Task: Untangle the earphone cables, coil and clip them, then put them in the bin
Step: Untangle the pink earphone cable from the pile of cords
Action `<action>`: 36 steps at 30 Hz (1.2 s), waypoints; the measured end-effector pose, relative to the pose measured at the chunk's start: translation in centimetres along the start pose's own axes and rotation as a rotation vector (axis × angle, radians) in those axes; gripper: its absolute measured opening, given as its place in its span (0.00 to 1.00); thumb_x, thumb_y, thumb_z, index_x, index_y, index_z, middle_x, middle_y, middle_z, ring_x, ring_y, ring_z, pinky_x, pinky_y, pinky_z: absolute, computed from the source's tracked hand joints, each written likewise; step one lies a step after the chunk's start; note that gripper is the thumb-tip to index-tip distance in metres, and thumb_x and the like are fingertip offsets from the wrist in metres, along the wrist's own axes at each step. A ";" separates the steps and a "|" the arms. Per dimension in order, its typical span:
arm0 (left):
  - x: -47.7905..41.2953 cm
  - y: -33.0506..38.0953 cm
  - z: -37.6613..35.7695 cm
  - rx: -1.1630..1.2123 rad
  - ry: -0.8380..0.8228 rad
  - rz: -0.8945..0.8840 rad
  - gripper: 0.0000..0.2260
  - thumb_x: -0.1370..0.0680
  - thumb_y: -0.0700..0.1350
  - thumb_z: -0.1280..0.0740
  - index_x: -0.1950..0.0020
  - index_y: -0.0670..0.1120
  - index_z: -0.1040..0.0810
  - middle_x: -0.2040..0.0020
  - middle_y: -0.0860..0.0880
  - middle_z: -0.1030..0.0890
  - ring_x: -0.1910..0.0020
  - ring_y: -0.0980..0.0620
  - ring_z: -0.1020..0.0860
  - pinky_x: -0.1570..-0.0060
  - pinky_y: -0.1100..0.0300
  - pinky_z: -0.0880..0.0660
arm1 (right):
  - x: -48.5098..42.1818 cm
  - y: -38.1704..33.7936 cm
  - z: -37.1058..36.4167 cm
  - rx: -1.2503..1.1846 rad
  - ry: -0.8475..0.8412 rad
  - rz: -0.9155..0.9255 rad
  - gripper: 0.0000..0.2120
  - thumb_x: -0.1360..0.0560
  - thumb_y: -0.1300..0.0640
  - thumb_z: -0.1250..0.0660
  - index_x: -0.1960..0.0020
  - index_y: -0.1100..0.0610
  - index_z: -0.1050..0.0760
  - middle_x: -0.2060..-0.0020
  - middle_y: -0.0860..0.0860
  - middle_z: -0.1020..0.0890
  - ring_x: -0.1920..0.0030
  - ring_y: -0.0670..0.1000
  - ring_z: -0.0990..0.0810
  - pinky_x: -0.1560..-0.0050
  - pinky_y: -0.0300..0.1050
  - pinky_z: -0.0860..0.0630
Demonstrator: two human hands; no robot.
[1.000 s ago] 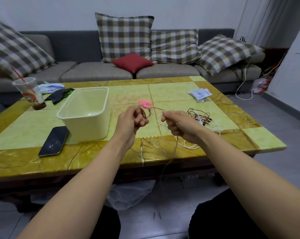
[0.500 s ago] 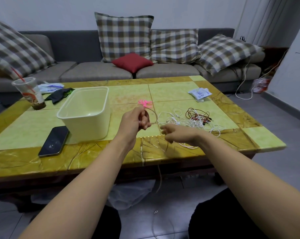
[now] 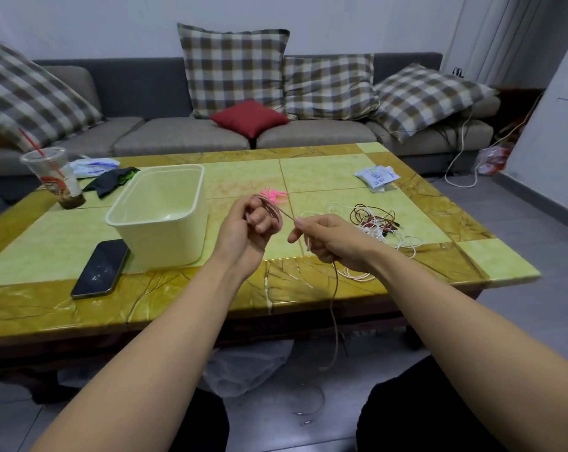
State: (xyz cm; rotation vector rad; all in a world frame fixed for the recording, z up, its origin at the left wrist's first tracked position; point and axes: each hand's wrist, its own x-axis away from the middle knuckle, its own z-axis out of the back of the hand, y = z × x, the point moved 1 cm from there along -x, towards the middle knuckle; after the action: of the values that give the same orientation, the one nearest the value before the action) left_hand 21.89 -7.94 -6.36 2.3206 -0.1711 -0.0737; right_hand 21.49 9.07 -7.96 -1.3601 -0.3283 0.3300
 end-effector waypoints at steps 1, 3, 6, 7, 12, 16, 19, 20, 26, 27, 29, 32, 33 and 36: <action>-0.2 0.4 0.2 0.092 0.024 -0.016 0.14 0.18 0.42 0.43 0.65 0.47 0.32 0.75 0.53 0.32 0.74 0.56 0.32 0.64 0.64 0.26 | 0.1 0.0 0.2 0.003 0.004 -0.003 0.16 0.18 0.48 0.41 0.55 0.58 0.23 0.73 0.46 0.37 0.74 0.44 0.43 0.75 0.35 0.45; -0.5 0.9 0.6 0.235 0.079 -0.080 0.15 0.17 0.42 0.43 0.64 0.46 0.30 0.69 0.50 0.21 0.66 0.52 0.23 0.58 0.61 0.21 | 0.2 0.2 0.4 0.048 -0.007 -0.046 0.15 0.17 0.49 0.41 0.56 0.58 0.25 0.74 0.45 0.39 0.74 0.44 0.43 0.75 0.36 0.45; -0.4 1.1 0.9 0.323 0.100 -0.185 0.15 0.15 0.44 0.48 0.60 0.45 0.32 0.56 0.44 0.15 0.54 0.46 0.16 0.47 0.56 0.21 | 0.5 0.8 0.1 0.220 -0.114 -0.172 0.16 0.17 0.50 0.40 0.60 0.56 0.25 0.74 0.47 0.38 0.74 0.45 0.42 0.74 0.37 0.45; -0.4 0.8 0.9 0.266 0.099 -0.214 0.15 0.14 0.44 0.49 0.60 0.44 0.32 0.53 0.41 0.15 0.51 0.45 0.16 0.45 0.55 0.22 | 0.7 0.9 -0.1 0.235 -0.160 -0.193 0.16 0.17 0.50 0.40 0.61 0.56 0.26 0.74 0.46 0.38 0.74 0.45 0.42 0.73 0.37 0.45; 0.0 -0.6 0.6 -0.794 0.125 -0.489 0.14 0.15 0.44 0.47 0.59 0.48 0.29 0.48 0.47 0.15 0.47 0.57 0.19 0.45 0.65 0.29 | 0.8 0.3 -0.4 0.119 -0.216 -0.138 0.15 0.17 0.54 0.42 0.60 0.57 0.26 0.73 0.46 0.31 0.74 0.44 0.37 0.73 0.35 0.40; 0.0 -1.4 1.5 -1.338 0.025 -0.537 0.12 0.16 0.47 0.44 0.50 0.43 0.25 0.50 0.52 0.16 0.49 0.58 0.20 0.52 0.65 0.29 | 1.0 -1.3 -0.1 0.073 -0.165 0.000 0.13 0.17 0.58 0.42 0.57 0.56 0.24 0.72 0.46 0.37 0.72 0.46 0.42 0.71 0.38 0.46; 0.3 -2.0 1.3 -1.267 -0.089 -0.297 0.14 0.16 0.47 0.44 0.56 0.42 0.25 0.67 0.51 0.19 0.66 0.53 0.21 0.54 0.53 0.26 | 0.9 -2.2 0.4 0.012 0.041 0.121 0.15 0.18 0.60 0.44 0.61 0.56 0.26 0.74 0.44 0.37 0.73 0.45 0.43 0.71 0.40 0.47; 0.4 -2.0 0.8 -1.128 -0.126 -0.188 0.16 0.16 0.47 0.45 0.59 0.42 0.27 0.72 0.51 0.24 0.72 0.52 0.26 0.56 0.51 0.25 | 0.7 -2.1 0.7 -0.009 0.127 0.141 0.15 0.18 0.60 0.44 0.62 0.56 0.27 0.75 0.44 0.37 0.73 0.45 0.43 0.71 0.39 0.47; 1.3 -1.3 -1.7 -0.246 -0.281 0.085 0.13 0.16 0.46 0.45 0.56 0.43 0.28 0.75 0.53 0.37 0.76 0.56 0.36 0.61 0.62 0.23 | -0.1 -0.1 0.6 0.068 0.224 0.094 0.15 0.16 0.54 0.42 0.61 0.53 0.28 0.77 0.41 0.33 0.75 0.42 0.40 0.74 0.36 0.43; 1.2 -1.1 -1.8 -0.152 -0.253 0.066 0.12 0.16 0.45 0.45 0.55 0.42 0.27 0.74 0.53 0.35 0.75 0.57 0.34 0.59 0.62 0.23 | -0.1 0.2 0.3 0.105 0.178 0.067 0.16 0.16 0.53 0.43 0.61 0.53 0.27 0.77 0.41 0.32 0.75 0.42 0.39 0.74 0.36 0.43; 0.5 -0.9 -1.4 -0.023 -0.141 -0.004 0.13 0.16 0.45 0.45 0.55 0.42 0.25 0.71 0.52 0.29 0.70 0.56 0.27 0.51 0.61 0.24 | 0.2 0.6 -0.1 0.214 0.046 -0.016 0.15 0.16 0.53 0.43 0.58 0.55 0.25 0.75 0.42 0.32 0.75 0.43 0.38 0.74 0.36 0.42; -0.5 -0.8 0.0 -0.126 0.049 -0.132 0.17 0.15 0.44 0.48 0.61 0.44 0.30 0.58 0.46 0.15 0.51 0.48 0.18 0.41 0.57 0.26 | 0.9 0.8 -0.9 0.400 -0.181 -0.113 0.15 0.16 0.53 0.43 0.55 0.57 0.23 0.72 0.46 0.32 0.73 0.44 0.38 0.73 0.37 0.41; -0.5 -0.8 0.3 -0.334 0.090 -0.177 0.17 0.14 0.44 0.49 0.62 0.45 0.33 0.53 0.46 0.15 0.47 0.49 0.18 0.41 0.58 0.26 | 1.0 0.7 -1.2 0.428 -0.218 -0.111 0.15 0.16 0.53 0.43 0.55 0.57 0.23 0.72 0.47 0.32 0.72 0.45 0.38 0.72 0.37 0.41; 0.1 -1.1 1.0 -1.009 0.114 -0.287 0.14 0.15 0.47 0.50 0.57 0.47 0.32 0.49 0.49 0.16 0.47 0.56 0.20 0.49 0.62 0.30 | 0.9 -0.3 -1.6 0.340 -0.114 -0.027 0.14 0.18 0.56 0.42 0.59 0.55 0.24 0.71 0.46 0.33 0.72 0.45 0.38 0.72 0.38 0.42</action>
State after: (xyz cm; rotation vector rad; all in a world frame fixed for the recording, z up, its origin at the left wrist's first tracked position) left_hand 21.96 -7.93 -7.84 1.3204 0.2212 -0.1342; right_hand 23.00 8.00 -7.87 -1.0041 -0.3670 0.4218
